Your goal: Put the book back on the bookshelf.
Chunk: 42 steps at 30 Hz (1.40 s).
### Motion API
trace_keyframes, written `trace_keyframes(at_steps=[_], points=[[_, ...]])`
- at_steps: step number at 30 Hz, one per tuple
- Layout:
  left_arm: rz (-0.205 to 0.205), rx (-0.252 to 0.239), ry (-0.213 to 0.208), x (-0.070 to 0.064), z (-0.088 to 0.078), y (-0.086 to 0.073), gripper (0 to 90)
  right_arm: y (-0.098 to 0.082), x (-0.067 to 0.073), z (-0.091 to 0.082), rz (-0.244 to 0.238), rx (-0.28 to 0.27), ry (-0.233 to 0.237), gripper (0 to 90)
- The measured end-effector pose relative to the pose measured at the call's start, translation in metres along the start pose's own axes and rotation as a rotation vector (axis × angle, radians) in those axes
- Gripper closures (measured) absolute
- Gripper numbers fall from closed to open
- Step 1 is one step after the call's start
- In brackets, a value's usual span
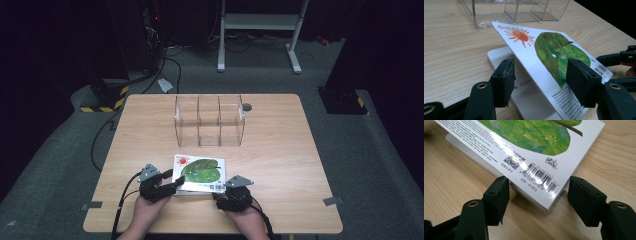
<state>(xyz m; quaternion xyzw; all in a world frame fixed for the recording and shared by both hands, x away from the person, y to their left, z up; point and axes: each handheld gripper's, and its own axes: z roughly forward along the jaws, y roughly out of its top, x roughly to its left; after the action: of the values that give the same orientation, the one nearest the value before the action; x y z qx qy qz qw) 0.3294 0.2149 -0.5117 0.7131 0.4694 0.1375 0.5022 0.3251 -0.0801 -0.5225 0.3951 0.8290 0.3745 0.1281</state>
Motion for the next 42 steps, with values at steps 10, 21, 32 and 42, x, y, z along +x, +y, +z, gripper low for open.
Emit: trace_keyframes(at_steps=[10, 21, 32, 42], points=[[-0.072, 0.097, -0.07, 0.006, 0.017, 0.004, 40.7, -0.001, 0.001, 0.0, -0.029, -0.001, -0.015, 34.4], [-0.075, 0.156, -0.101, 0.01, 0.027, 0.008, 38.5, 0.0, 0.0, -0.001, -0.029, 0.009, 0.012, 33.8], [-0.04, 0.153, -0.117, 0.012, 0.021, 0.008, 52.6, -0.006, -0.01, -0.018, 0.023, -0.062, 0.043, 35.5], [0.073, 0.095, -0.111, 0.005, 0.013, 0.008, 58.9, 0.011, -0.014, -0.02, 0.016, -0.103, 0.027, 35.5]])
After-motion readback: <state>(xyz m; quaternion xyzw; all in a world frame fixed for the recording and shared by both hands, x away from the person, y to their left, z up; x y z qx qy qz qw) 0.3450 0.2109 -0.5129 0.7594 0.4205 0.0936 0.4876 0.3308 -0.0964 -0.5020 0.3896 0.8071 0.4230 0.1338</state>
